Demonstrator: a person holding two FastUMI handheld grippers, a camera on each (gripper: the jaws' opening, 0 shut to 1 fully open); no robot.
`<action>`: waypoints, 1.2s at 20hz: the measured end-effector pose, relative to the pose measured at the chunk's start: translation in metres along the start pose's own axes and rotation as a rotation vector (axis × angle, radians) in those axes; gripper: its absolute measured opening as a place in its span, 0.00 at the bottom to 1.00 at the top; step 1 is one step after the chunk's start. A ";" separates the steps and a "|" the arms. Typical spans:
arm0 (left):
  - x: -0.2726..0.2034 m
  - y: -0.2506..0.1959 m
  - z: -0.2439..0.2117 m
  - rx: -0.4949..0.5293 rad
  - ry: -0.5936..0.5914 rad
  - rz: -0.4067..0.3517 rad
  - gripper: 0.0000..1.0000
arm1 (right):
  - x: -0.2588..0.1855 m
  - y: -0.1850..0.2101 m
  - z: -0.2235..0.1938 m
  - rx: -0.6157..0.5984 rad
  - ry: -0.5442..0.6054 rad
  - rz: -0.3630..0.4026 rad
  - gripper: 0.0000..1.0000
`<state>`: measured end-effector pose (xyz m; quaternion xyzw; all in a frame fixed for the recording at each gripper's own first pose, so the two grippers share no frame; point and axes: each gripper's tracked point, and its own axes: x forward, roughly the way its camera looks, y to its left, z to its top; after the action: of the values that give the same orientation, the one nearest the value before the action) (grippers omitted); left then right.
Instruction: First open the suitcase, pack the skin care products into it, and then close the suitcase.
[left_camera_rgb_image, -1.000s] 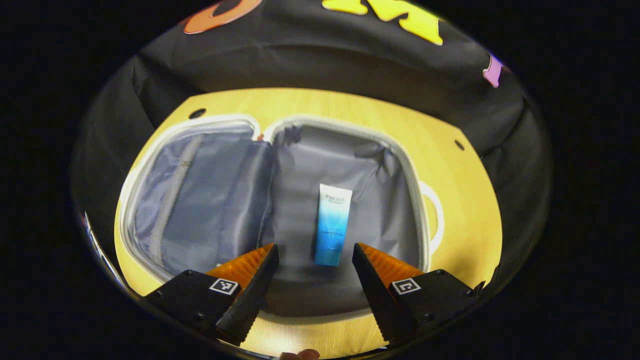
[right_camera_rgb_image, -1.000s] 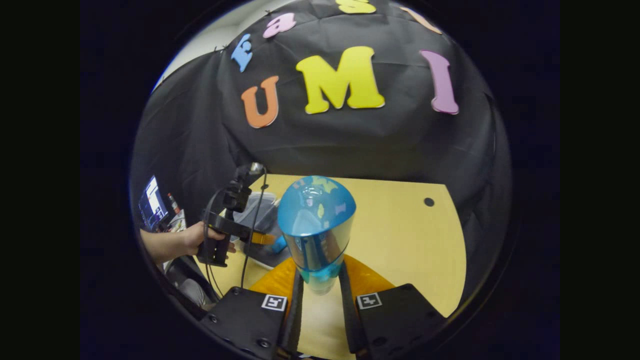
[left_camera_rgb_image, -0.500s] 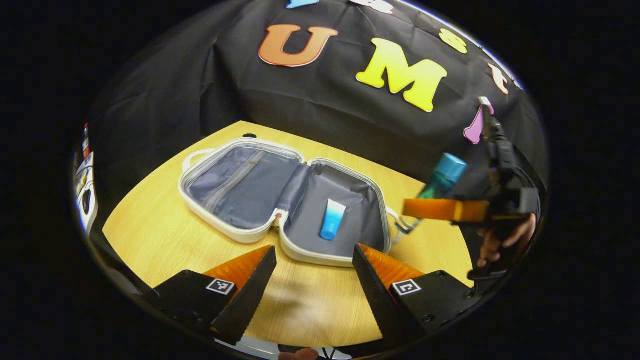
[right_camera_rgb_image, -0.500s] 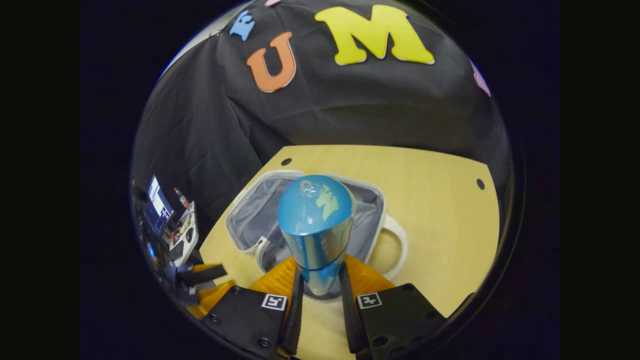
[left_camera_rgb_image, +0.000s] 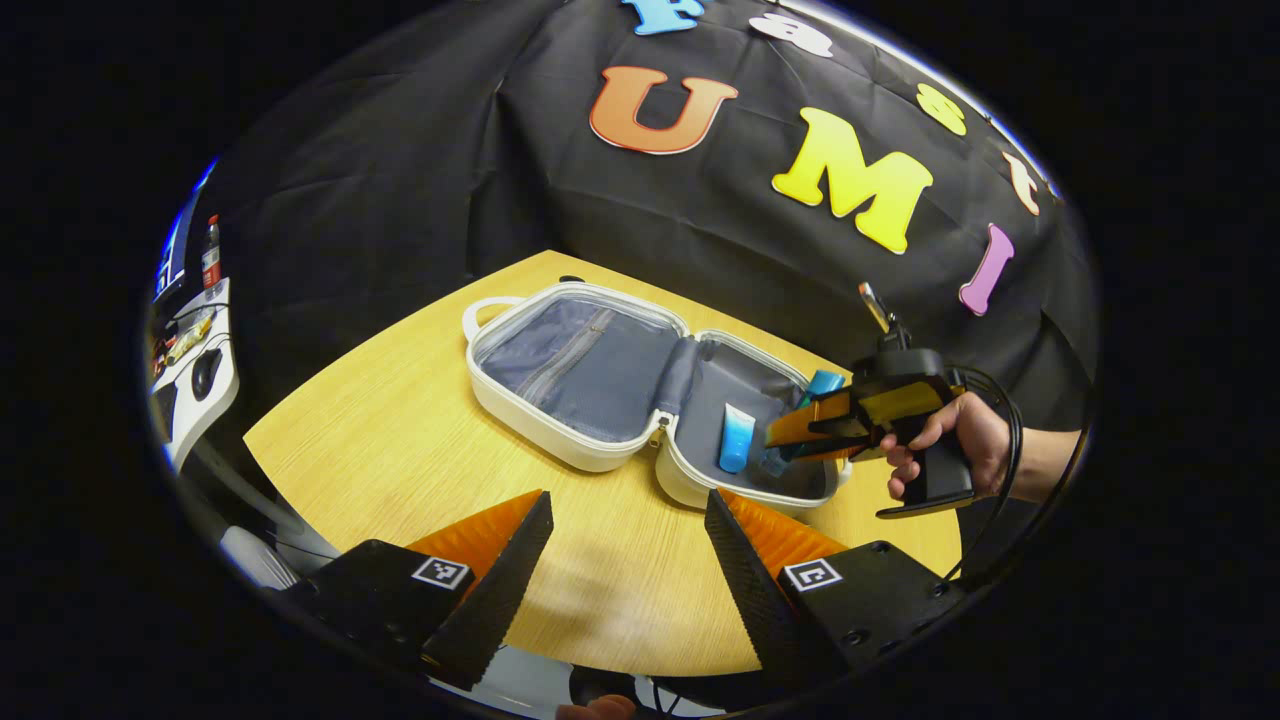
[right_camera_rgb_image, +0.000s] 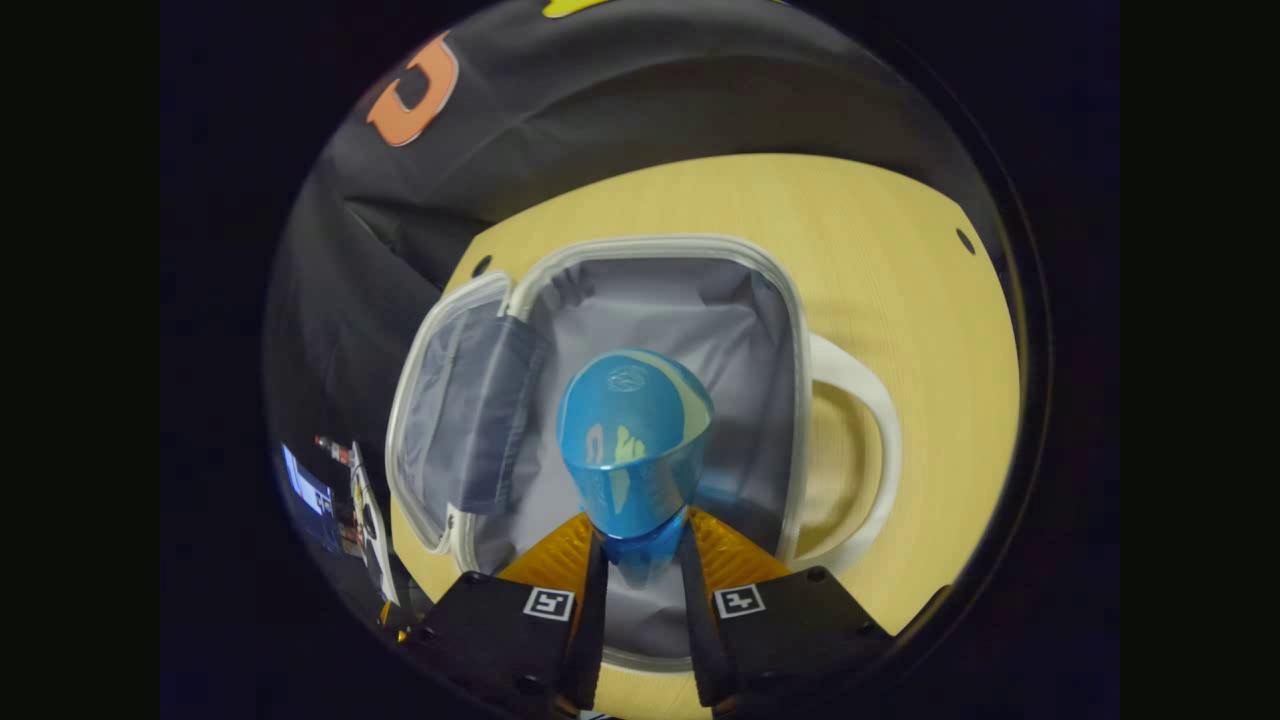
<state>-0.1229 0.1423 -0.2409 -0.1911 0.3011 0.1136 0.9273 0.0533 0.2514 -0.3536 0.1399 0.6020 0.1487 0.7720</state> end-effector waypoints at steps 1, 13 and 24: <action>0.000 0.004 0.000 -0.009 -0.002 0.003 0.98 | 0.004 -0.002 -0.001 0.015 0.006 -0.014 0.34; -0.004 0.024 0.006 -0.066 -0.013 0.029 0.98 | 0.025 -0.020 0.001 0.121 0.076 -0.187 0.34; -0.013 0.038 0.012 -0.064 -0.013 0.053 0.98 | 0.030 -0.022 -0.002 0.077 0.100 -0.328 0.39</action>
<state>-0.1399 0.1804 -0.2354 -0.2119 0.2961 0.1492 0.9193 0.0592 0.2434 -0.3899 0.0619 0.6596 0.0045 0.7491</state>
